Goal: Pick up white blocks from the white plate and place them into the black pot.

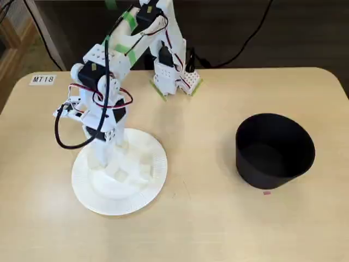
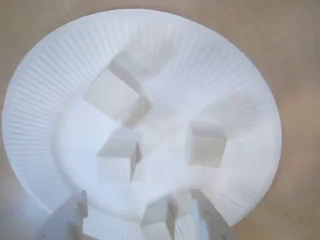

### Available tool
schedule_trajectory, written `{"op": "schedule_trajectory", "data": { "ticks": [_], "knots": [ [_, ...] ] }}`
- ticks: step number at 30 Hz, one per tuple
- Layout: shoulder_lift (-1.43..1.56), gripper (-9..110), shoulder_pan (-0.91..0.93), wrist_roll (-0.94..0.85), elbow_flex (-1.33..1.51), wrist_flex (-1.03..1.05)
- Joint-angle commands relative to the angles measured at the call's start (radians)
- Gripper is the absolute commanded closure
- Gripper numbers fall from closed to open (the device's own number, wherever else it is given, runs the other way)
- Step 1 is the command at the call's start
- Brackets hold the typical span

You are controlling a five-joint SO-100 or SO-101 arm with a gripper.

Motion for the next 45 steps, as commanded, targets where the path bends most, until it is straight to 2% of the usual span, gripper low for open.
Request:
{"op": "schedule_trajectory", "data": {
  "ticks": [1, 24, 27, 32, 40, 45],
  "knots": [
    [-0.012, 71, -0.002, -0.005, -0.046, 0.011],
    [-0.189, 71, -0.037, 0.020, -0.120, -0.160],
    [-0.210, 78, -0.037, 0.054, -0.120, -0.192],
    [-0.236, 104, -0.031, 0.144, -0.126, -0.252],
    [-0.210, 104, -0.048, 0.129, -0.170, -0.252],
    [0.025, 104, -0.112, 0.138, -0.190, -0.348]
  ]
}}
